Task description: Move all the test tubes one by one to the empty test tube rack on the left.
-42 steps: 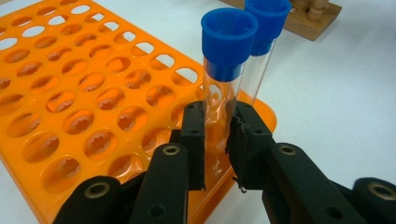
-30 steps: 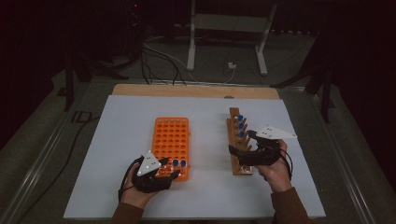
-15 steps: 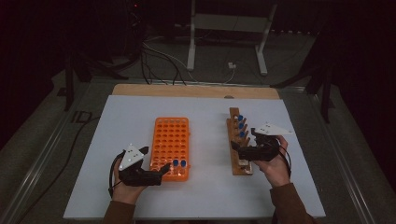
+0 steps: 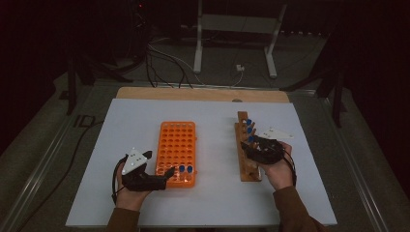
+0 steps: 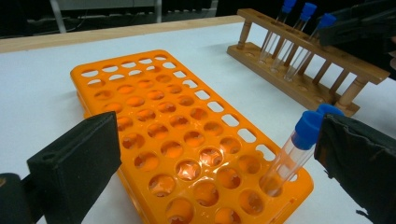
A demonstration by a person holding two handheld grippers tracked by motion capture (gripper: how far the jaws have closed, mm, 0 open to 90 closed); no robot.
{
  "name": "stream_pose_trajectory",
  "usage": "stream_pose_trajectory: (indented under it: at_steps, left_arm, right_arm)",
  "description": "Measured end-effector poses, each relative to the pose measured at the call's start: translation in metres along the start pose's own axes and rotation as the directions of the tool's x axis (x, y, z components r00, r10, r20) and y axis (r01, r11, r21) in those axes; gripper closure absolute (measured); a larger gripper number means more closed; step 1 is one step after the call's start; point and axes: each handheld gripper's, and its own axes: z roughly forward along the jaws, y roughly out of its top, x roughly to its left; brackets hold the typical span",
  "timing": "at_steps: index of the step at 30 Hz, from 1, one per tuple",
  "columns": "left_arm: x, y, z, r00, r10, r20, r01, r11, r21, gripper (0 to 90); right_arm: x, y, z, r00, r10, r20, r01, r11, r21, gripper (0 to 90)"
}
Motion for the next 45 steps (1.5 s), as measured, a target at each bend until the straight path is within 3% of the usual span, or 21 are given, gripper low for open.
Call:
stream_pose_trajectory:
  at_steps: [4, 9, 17, 27, 45]
  left_arm:
    - [0.001, 0.0, -0.001, 1.0, 0.0, 0.002, 0.0, 1.0, -0.001, 1.2]
    - [-0.001, 0.0, 0.001, 1.0, 0.001, 0.001, -0.001, 1.0, 0.003, 1.2]
    - [-0.003, -0.001, 0.004, 1.0, 0.005, 0.007, -0.005, 0.9999, 0.016, 1.2]
    - [-0.004, -0.001, 0.004, 0.9999, 0.003, 0.01, -0.003, 0.9998, 0.018, 1.2]
    - [-0.004, 0.0, 0.004, 0.9998, 0.006, 0.021, -0.007, 0.9998, 0.02, 1.2]
  right_arm:
    - [-0.002, 0.0, 0.002, 0.9997, -0.003, 0.025, 0.003, 1.0, -0.004, 64.2]
    - [-0.001, 0.0, 0.004, 0.999, -0.019, 0.041, 0.019, 1.0, -0.002, 75.2]
    - [0.001, 0.002, 0.008, 0.9979, -0.043, 0.048, 0.042, 0.999, 0.016, 75.7]
    - [-0.002, 0.004, 0.009, 0.999, -0.02, 0.039, 0.019, 0.999, 0.035, 76.5]
    - [-0.004, 0.017, -0.007, 1.0, -0.002, 0.007, 0.002, 1.0, 0.028, 76.6]
